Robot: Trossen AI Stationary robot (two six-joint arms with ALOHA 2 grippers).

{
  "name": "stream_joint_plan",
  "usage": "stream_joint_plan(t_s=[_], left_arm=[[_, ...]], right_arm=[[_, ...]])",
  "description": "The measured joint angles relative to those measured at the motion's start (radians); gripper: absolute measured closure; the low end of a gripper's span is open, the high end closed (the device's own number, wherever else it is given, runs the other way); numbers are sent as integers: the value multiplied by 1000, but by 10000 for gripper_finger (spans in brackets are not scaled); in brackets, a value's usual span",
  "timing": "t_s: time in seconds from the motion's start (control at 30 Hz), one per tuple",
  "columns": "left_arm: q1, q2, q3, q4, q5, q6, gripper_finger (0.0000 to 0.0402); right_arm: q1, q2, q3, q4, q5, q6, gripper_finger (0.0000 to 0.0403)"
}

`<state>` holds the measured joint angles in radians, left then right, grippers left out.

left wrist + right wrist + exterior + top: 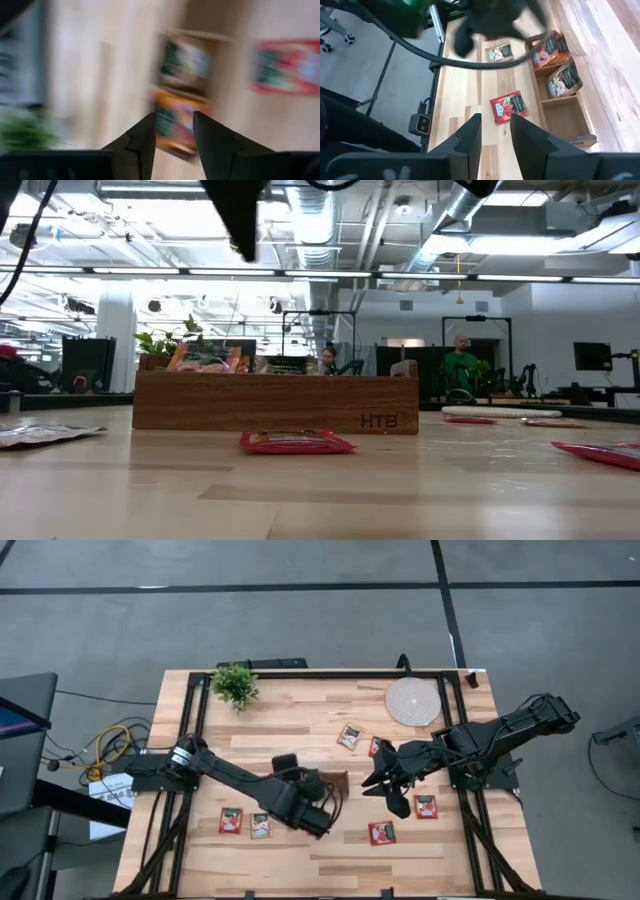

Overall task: Pick & Place Tea
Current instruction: Put the brown tea bag into the middle section of the wooden organizer

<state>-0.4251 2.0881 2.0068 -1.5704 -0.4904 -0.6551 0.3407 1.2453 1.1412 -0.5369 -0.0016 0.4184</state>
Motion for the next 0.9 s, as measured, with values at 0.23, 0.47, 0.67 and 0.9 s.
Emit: stream_joint_plan(t_s=[0.23,0.47,0.67,0.9], left_arm=[[-134,-7,-6,-1,127,-111,280],[-222,-10,-88,0,179,-268,280],[-238,-10,-201,31,251,-349,280],[-221,-13,-337,114,277,-326,309]], right_arm=[[0,0,0,-1,-3,0,306],[0,0,0,-2,-62,-8,306],[0,0,0,-5,-99,-28,306],[0,0,0,-5,-105,-35,306]])
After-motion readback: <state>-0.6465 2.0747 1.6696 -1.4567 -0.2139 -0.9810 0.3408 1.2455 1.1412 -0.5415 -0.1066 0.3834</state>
